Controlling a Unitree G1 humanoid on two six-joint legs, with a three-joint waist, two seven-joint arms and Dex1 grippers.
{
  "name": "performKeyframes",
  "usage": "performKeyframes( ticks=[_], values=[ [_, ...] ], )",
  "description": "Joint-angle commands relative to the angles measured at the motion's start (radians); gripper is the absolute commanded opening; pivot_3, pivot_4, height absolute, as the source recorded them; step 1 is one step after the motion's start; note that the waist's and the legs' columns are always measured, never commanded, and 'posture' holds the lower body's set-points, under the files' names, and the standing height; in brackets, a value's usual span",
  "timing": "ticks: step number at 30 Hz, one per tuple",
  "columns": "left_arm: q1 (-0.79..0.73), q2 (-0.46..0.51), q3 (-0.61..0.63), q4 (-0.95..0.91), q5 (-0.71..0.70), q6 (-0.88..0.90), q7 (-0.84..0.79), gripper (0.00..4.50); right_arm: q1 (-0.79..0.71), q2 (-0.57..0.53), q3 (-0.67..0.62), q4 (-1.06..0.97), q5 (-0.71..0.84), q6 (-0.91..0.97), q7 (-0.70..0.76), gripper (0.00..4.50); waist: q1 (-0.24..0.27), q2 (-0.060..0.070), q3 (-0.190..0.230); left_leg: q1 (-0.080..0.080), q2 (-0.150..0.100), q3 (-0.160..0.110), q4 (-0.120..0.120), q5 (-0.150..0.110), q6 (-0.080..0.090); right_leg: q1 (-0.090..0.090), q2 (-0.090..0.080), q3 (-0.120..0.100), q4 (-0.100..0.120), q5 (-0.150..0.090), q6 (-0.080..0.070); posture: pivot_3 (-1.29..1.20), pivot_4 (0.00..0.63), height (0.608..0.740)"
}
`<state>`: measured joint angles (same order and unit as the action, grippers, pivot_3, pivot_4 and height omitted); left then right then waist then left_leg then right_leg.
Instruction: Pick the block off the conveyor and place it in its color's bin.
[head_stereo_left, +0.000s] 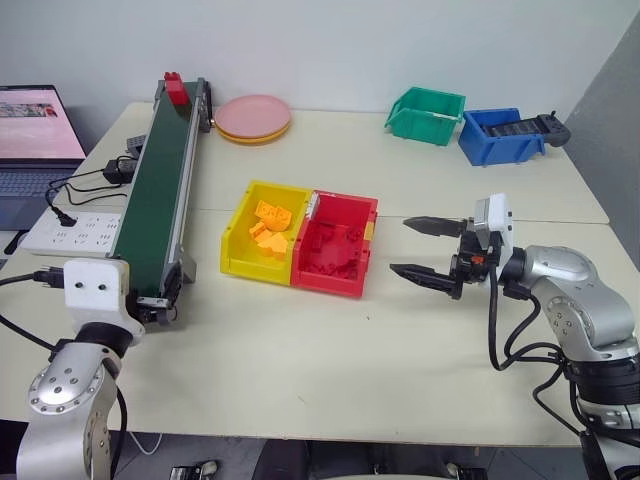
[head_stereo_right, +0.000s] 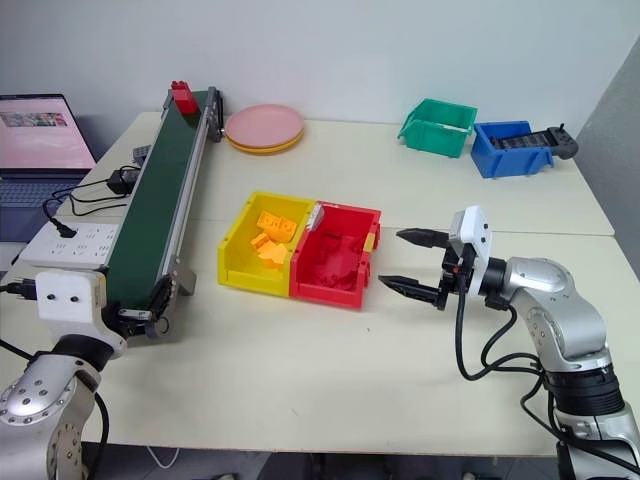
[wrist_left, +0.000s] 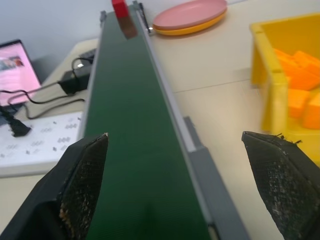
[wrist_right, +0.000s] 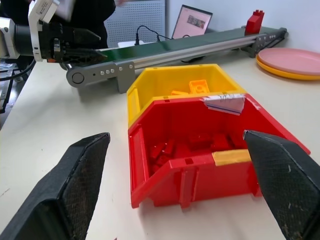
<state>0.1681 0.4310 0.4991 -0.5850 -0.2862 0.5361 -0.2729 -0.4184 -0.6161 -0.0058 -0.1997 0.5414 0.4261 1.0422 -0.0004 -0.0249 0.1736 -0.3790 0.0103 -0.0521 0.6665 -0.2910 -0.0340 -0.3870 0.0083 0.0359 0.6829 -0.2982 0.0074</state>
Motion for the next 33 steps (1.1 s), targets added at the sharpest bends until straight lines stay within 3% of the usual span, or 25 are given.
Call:
performKeyframes(
  ticks=[1,11,14,23,29,33],
  values=[
    [-0.009,0.007,0.034,-0.048,-0.024,0.003,0.009,4.45,-0.030,0.003,0.002,-0.005,0.008,-0.020,0.024,4.50,0.000,0.000,0.000,0.000,0.000,0.000,0.000,0.000,0.000,0.000,0.000,0.000,0.000,0.000,0.000,0.00,0.150,0.740],
    [0.007,0.067,0.022,-0.052,0.030,0.030,0.007,4.45,-0.033,-0.013,0.009,-0.033,0.039,0.037,0.049,4.50,-0.002,0.000,0.000,0.000,0.000,0.000,0.000,0.000,0.000,0.000,0.000,0.001,0.000,0.000,0.000,0.00,0.150,0.740],
    [0.014,0.073,0.020,-0.054,0.033,-0.040,-0.019,4.45,-0.030,-0.016,0.008,-0.050,0.054,0.049,0.056,4.50,-0.002,0.000,0.000,0.000,0.000,0.001,0.000,0.000,0.000,0.000,0.000,0.001,0.000,0.000,0.000,0.00,0.150,0.740],
    [-0.084,0.074,0.063,0.034,-0.121,0.054,-0.046,4.45,-0.038,-0.032,0.023,-0.132,0.062,0.064,0.059,4.50,-0.002,0.000,0.000,0.000,0.000,0.000,0.000,0.000,0.000,0.000,0.000,0.000,0.000,0.000,0.000,0.00,0.150,0.740],
    [-0.100,0.085,0.076,0.067,-0.135,0.077,-0.031,4.45,-0.033,-0.037,0.007,-0.159,0.127,0.136,0.049,4.50,-0.002,0.000,0.000,0.000,0.000,0.000,0.000,0.000,0.000,0.000,0.000,0.000,0.000,0.000,0.000,0.00,0.150,0.740],
    [-0.122,0.101,0.069,0.119,-0.100,0.073,-0.004,4.45,-0.040,-0.044,0.036,-0.146,0.084,0.098,0.061,4.50,-0.002,0.000,0.000,0.000,0.000,0.000,0.000,0.000,0.000,0.000,0.000,0.000,0.000,0.000,0.000,0.00,0.150,0.740]
  ],
)
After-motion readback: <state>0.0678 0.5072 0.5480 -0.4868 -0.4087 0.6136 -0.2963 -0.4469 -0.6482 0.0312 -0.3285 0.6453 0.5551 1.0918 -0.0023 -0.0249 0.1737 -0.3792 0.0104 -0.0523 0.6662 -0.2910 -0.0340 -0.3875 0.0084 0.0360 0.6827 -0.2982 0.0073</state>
